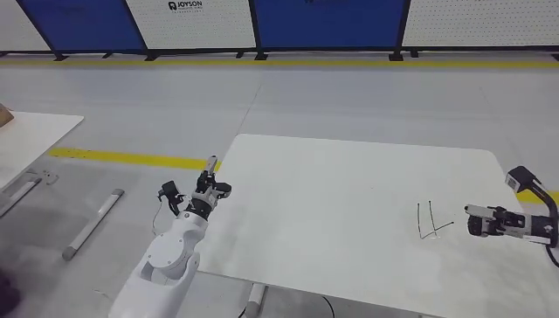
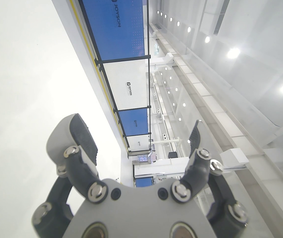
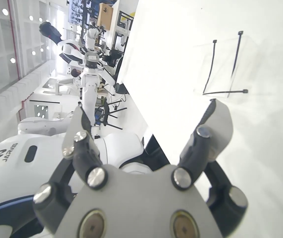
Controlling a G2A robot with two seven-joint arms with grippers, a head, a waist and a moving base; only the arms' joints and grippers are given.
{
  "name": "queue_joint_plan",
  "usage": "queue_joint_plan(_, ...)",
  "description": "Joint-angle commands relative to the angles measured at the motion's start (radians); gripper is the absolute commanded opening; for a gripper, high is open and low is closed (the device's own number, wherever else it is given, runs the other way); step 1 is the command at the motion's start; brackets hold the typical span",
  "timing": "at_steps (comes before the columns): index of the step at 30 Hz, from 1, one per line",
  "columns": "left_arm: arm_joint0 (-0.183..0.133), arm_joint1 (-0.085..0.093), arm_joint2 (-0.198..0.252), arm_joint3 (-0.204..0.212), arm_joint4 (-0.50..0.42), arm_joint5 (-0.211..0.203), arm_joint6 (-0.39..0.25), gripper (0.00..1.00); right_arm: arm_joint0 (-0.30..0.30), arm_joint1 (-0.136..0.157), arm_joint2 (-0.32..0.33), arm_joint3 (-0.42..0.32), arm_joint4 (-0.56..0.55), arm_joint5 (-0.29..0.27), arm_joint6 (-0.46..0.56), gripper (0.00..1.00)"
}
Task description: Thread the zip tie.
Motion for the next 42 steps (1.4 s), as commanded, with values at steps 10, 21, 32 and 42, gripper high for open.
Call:
queue_joint_plan(10,0.000,0.000,0.000,0.000,0.000,0.000,0.000,1.00,0.204,-0.023,-0.275,0.230,0.101,0.001,0.000,1.00)
queue_joint_plan(21,0.000,0.000,0.000,0.000,0.000,0.000,0.000,1.00,0.342,-0.123,-0.454,0.457,0.045,0.001,0.000,1.00)
queue_joint_plan(32,0.000,0.000,0.000,0.000,0.000,0.000,0.000,1.00,0.343,-0.125,-0.457,0.458,0.050,0.001,0.000,1.00)
queue_joint_plan(42,0.000,0.000,0.000,0.000,0.000,0.000,0.000,1.00,0.324,-0.140,-0.479,0.401,-0.080,0.038,-0.147,1.00)
